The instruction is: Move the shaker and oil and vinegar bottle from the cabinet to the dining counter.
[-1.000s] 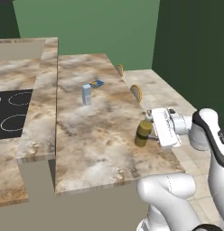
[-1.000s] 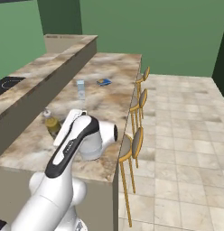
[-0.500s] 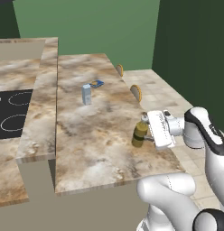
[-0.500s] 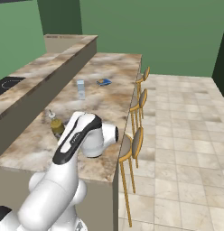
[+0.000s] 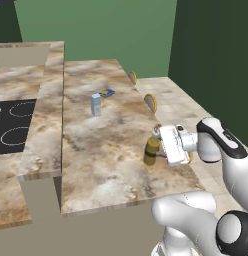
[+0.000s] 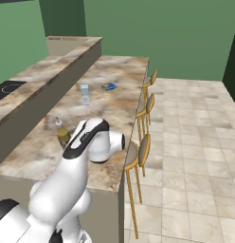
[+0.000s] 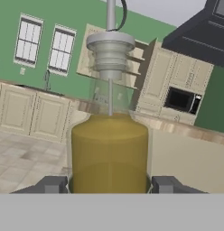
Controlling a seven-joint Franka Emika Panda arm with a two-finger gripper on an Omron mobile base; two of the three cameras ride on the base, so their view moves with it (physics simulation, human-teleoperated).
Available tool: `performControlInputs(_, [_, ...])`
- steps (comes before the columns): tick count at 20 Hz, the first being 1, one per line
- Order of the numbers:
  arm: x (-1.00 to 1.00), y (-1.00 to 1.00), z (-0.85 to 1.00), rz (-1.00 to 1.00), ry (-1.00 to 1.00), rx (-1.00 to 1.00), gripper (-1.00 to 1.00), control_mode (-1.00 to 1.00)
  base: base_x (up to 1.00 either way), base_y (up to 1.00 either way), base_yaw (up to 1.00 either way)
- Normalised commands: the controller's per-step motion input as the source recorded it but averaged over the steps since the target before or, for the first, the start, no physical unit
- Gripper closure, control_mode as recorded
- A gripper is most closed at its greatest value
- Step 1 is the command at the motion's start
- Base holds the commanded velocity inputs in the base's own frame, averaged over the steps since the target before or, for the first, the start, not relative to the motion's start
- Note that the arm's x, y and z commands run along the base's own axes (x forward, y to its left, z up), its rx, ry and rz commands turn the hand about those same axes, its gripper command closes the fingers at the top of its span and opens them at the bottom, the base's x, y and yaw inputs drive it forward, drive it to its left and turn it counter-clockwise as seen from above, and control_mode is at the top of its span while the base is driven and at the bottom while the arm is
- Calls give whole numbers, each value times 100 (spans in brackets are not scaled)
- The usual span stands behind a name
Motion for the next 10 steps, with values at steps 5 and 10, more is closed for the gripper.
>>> performControlInputs(5, [19,0,-22,0,6,-1,100,-100,0,0,0])
performControlInputs(10, [15,0,-27,0,3,0,100,-100,0,0,0])
